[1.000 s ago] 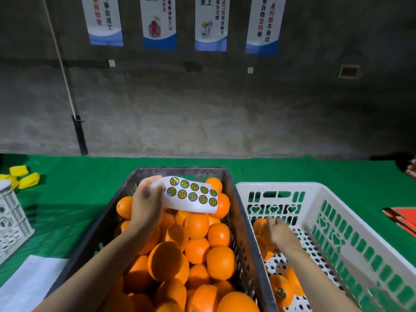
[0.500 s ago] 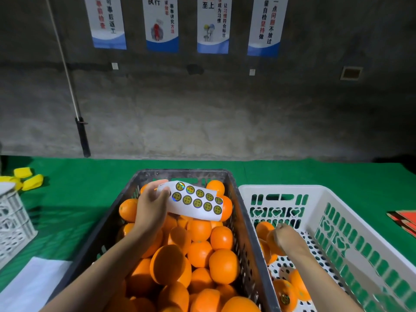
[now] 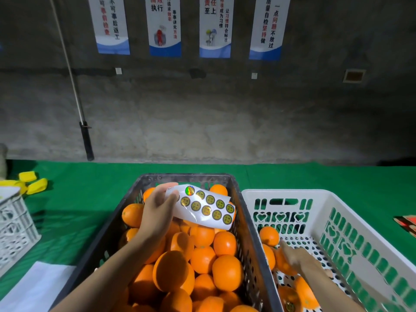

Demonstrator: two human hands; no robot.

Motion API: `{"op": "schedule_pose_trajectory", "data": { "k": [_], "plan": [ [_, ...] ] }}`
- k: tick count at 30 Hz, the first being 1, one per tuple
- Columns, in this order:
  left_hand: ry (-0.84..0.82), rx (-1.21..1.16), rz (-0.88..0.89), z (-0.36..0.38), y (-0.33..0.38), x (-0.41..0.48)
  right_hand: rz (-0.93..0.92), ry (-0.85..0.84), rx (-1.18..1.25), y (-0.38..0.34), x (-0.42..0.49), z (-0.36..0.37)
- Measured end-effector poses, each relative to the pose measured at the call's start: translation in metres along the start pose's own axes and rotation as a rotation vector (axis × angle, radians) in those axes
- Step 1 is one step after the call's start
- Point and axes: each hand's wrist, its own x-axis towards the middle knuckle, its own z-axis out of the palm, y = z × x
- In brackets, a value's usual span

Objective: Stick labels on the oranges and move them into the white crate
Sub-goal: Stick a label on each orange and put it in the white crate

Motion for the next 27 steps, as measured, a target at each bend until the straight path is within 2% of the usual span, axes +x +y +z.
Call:
{"op": "schedule_pose_trajectory", "data": {
  "k": [2,4,7,10,12,15,17,21,25,27],
  "plan": [
    [-0.006,0.025,0.007,0.0,-0.001,-0.001,0.016,0.085,-0.155,-0.005,-0.01,-0.002],
    [-0.006,0.053,0.016,0.0,-0.002,-0.002,-0.045,0.216,-0.189,-0.017,-0.025,-0.01],
    [-0.021,0.081,0.044,0.002,-0.001,-0.003,-0.247,0.475,0.055,-0.039,-0.048,-0.039],
    [-0.025,0.104,0.07,0.004,-0.001,-0.004,-0.606,0.742,0.417,-0.064,-0.084,-0.073],
    [-0.026,0.102,0.078,0.005,0.0,-0.005,-0.883,0.799,0.562,-0.083,-0.121,-0.081],
    [-0.007,0.112,0.1,0.006,0.002,-0.006,-1.225,0.717,0.554,-0.111,-0.175,-0.071],
    [0.002,0.134,0.128,0.006,0.005,-0.008,-1.316,0.634,0.43,-0.121,-0.19,-0.056],
    [-0.081,0.169,0.191,0.004,0.005,-0.009,-1.347,0.566,0.297,-0.118,-0.188,-0.034],
    [-0.223,0.308,0.289,0.004,-0.002,-0.012,-1.307,0.462,0.319,-0.108,-0.183,-0.027],
    [-0.262,0.285,0.282,0.006,-0.001,-0.015,-1.284,0.388,0.362,-0.106,-0.184,-0.027]
  ]
}}
